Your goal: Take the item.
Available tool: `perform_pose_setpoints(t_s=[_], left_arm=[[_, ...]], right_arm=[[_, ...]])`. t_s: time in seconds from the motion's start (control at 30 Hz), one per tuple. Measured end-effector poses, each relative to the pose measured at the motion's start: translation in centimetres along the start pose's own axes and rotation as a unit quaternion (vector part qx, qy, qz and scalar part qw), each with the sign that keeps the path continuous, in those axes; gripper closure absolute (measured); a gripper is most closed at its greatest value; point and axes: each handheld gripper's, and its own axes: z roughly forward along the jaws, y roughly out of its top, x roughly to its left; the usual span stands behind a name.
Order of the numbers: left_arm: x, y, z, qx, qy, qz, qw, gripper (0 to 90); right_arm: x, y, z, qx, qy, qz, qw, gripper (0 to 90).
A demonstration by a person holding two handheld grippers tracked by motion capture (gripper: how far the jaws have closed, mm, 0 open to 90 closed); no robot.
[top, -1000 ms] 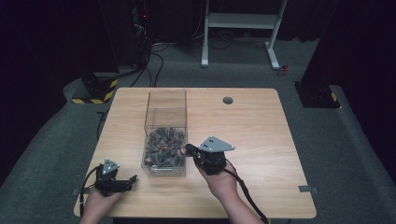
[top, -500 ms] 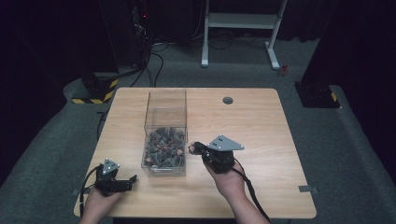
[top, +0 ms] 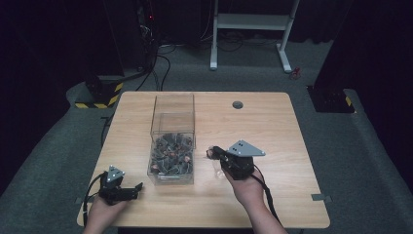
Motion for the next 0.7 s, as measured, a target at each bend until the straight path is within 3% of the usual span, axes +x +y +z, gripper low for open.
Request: perform_pose_setpoints(t_s=[0.7], left_arm=[[0.0,0.0,0.0,0.0,0.0,0.0,1.0,3.0]], right_arm=[[-1.9,-1.1,-1.1,0.002,-0.028,0.007,0.9996,89.9]])
